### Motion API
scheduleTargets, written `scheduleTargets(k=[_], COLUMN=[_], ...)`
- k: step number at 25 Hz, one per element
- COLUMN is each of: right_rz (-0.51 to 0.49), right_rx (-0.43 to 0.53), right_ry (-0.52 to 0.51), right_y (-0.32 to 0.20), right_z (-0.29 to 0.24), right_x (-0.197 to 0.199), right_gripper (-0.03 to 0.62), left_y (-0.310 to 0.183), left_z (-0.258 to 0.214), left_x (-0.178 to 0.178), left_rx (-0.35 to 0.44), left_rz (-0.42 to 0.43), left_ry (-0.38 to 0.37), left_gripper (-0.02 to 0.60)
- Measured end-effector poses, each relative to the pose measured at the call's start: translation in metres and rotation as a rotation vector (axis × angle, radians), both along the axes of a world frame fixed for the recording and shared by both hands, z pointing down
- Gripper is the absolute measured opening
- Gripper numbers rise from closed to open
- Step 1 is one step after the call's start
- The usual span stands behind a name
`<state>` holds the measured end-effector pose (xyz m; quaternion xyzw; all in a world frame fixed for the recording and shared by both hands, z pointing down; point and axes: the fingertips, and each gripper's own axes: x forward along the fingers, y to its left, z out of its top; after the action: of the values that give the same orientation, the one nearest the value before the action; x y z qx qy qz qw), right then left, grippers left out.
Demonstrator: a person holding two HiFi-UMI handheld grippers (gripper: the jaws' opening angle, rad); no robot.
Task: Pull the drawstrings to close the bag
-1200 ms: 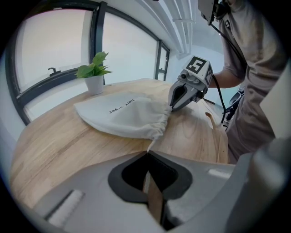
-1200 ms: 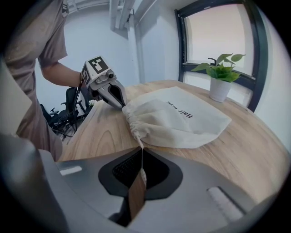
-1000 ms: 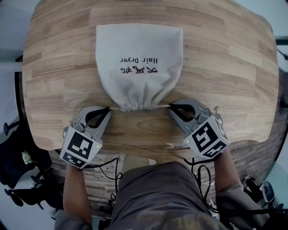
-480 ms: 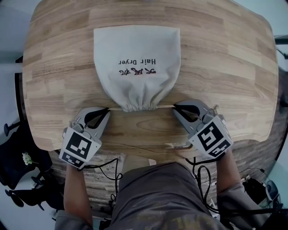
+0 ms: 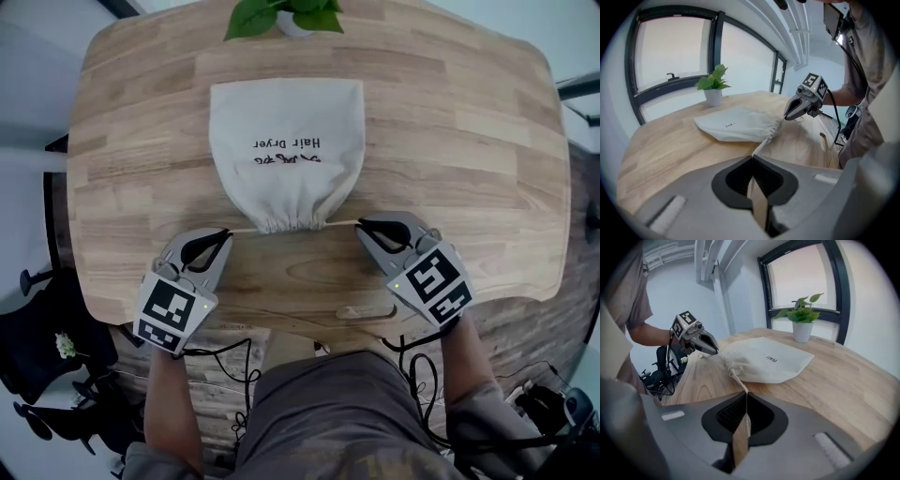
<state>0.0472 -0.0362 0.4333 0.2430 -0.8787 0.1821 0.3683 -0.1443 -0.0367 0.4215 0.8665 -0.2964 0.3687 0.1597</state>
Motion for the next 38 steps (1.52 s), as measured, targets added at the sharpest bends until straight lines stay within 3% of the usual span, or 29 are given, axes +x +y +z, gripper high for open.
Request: scheduleTargets(k=[7,12,17,21,26,38], right_rz=[0.074,0.137,0.176,0.184,0.191,0.205], right_rx=[0.203,0.374,0.491,0.572,0.642,0.672], right_ry=[-0.116,-0.256,-0.397,-0.429,-0.441,-0.447], right_y=[-0.041,-0.066,-0.066,-0.061,-0.057,-0.038], right_z=[-0.114,-0.229,-0.336,-0.396,-0.432,-0.436], right_x=[-0.003,0.0,0.009,0.017,0.025,0.028], right_gripper=[0.035,0.035,0.035,0.037,0.037,0.037], left_y=[-0.039,-0.064,-0.063,-0.055,-0.046,-0.029], left_z=[-0.113,-0.229,-0.341,-0.4,-0.437,-0.44], left_x=[-0.002,0.0,0.012,0.018,0.025,0.029], left_rx=[0.2,0.393,0.563,0.652,0.733,0.757], left_rz=[-0.082,-0.168,-0.205,-0.211,-0.203,-0.212], left_ry=[0.017,0.089,0.147,0.187,0.214,0.202], left_gripper=[0.008,0.008,0.008,0.008,0.008,0.008])
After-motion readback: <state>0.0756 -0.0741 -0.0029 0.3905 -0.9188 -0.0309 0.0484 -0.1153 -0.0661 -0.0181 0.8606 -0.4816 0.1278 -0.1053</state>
